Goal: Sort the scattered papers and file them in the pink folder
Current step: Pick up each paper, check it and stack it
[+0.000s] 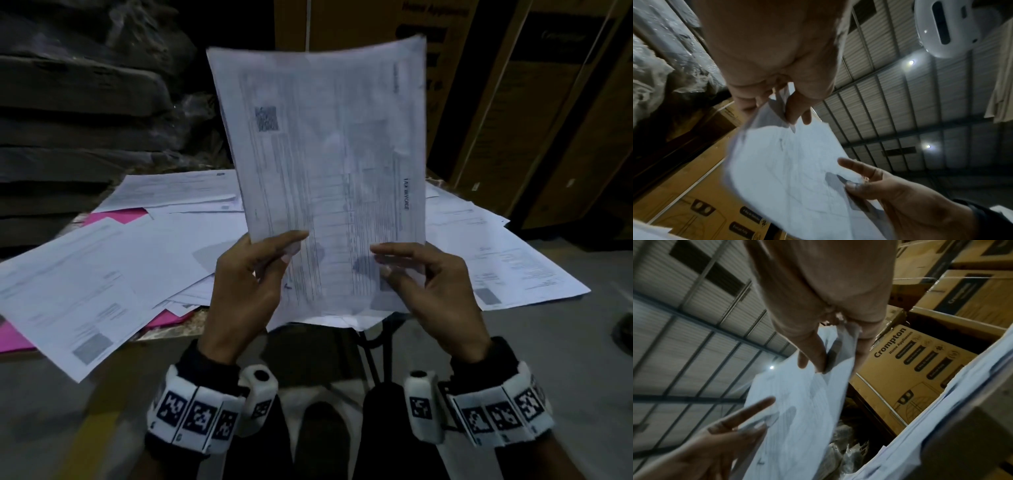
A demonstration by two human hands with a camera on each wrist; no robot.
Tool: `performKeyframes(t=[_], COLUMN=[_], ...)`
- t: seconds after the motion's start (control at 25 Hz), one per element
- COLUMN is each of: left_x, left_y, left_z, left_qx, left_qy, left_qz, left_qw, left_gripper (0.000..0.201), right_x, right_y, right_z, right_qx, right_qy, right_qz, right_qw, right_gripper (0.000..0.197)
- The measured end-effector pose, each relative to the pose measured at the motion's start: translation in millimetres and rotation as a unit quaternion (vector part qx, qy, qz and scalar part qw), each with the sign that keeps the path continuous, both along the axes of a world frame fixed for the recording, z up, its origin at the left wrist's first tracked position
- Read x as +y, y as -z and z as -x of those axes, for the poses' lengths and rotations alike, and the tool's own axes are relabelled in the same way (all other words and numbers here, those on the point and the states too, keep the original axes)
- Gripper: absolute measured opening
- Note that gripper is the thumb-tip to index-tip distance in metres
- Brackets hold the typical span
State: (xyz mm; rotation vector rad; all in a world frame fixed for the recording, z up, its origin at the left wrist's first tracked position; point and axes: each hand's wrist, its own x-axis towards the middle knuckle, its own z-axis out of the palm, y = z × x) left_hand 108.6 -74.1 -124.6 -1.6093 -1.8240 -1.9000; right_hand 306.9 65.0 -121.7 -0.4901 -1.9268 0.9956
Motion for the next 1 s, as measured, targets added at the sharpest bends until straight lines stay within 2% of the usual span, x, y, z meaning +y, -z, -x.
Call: performKeyframes(t=[0.12, 0.28, 0.4, 0.52, 0.64, 0.8, 1.0], left_x=[10, 20, 22, 21, 30, 62, 101], left_y=[9, 29, 28, 16, 6, 4, 17], left_z=[-3, -8, -8, -8, -16, -41, -100], left_qx=[0.019, -0.023, -0.043, -0.028, -0.027, -0.045, -0.124], left_qy=[-0.016, -0.02, -0.017, 0.001, 0.021, 0.038, 0.071], left_qz=[-0.009, 0.028, 0.03, 0.025, 0.052, 0.085, 0.1], left_qw=[1.0, 0.999, 0.998, 0.999, 0.998, 0.995, 0.985], left_gripper=[0.035, 0.042, 0.03, 0.024, 0.022, 0.02, 0.026], right_x=[3, 2, 2, 0, 3, 33, 93], right_y=[14, 44, 43, 32, 27, 24, 17], right_z=[7, 11, 10, 3, -16, -55, -110], right_qx=[-0.003, -0.018, -0.002, 0.006, 0.021, 0.034, 0.06], right_qy=[0.019, 0.013, 0.011, 0.022, 0.057, 0.123, 0.156], right_qz=[-0.048, -0.016, 0.003, 0.0, 0.019, 0.018, 0.082], right_qw=[0.999, 1.0, 1.0, 1.0, 0.998, 0.992, 0.983], right_gripper=[0.041, 0.051, 0.05, 0.053, 0.054, 0.038, 0.041])
